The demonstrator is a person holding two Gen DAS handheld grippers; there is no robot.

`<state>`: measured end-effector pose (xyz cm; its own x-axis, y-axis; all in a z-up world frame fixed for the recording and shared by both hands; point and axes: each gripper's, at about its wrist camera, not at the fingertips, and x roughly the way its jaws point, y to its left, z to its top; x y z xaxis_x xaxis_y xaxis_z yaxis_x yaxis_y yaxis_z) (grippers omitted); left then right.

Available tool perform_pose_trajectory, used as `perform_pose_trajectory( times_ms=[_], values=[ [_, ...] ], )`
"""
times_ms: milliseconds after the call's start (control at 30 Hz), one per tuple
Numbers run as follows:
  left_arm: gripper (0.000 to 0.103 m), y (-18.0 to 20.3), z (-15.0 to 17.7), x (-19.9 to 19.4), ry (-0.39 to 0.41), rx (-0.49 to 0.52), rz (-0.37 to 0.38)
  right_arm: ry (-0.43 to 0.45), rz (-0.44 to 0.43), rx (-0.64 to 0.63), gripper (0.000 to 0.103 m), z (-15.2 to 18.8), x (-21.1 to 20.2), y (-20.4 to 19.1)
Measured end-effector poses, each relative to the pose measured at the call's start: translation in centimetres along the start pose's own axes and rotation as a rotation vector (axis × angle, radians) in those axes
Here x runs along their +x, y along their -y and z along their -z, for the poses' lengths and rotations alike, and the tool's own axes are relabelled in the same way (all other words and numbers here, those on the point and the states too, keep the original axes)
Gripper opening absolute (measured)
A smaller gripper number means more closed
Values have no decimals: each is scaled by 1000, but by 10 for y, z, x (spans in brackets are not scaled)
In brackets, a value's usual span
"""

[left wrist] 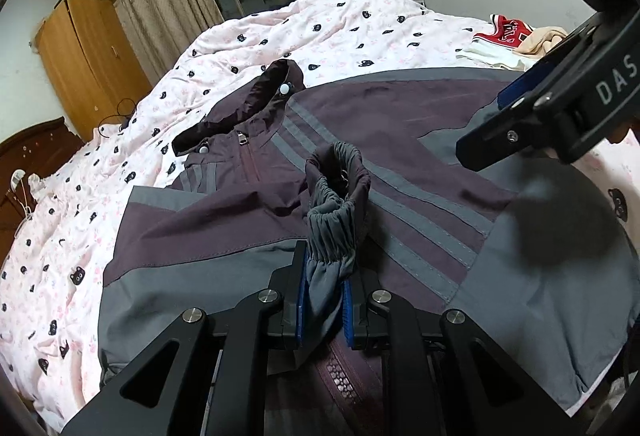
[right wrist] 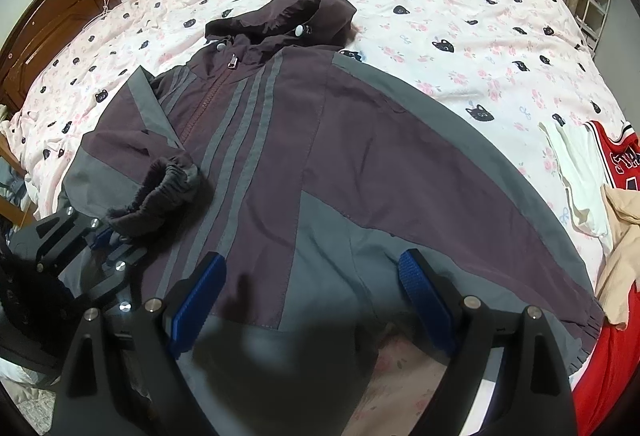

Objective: Fold clothes
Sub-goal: 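Carry the held sleeve across the jacket front toward the zipper with the left gripper, then lay the sleeve on the jacket front and open the left gripper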

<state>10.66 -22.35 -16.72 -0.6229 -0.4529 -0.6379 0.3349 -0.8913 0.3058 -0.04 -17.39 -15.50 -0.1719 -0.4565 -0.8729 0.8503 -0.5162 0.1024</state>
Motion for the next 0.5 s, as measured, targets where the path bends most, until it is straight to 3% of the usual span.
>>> perform_pose_trajectory(
  times_ms=[300,400,500],
  values=[
    [15,8,9,-16,41,60,-31,3,4,10,89,0,-1,2],
    [24,12,12,-22,59,87,-47,6,1,15,89,-1,-1,3],
    [42,15,15,-28,77,115,-64,10,-9,25,89,-2,-3,4]
  ],
)
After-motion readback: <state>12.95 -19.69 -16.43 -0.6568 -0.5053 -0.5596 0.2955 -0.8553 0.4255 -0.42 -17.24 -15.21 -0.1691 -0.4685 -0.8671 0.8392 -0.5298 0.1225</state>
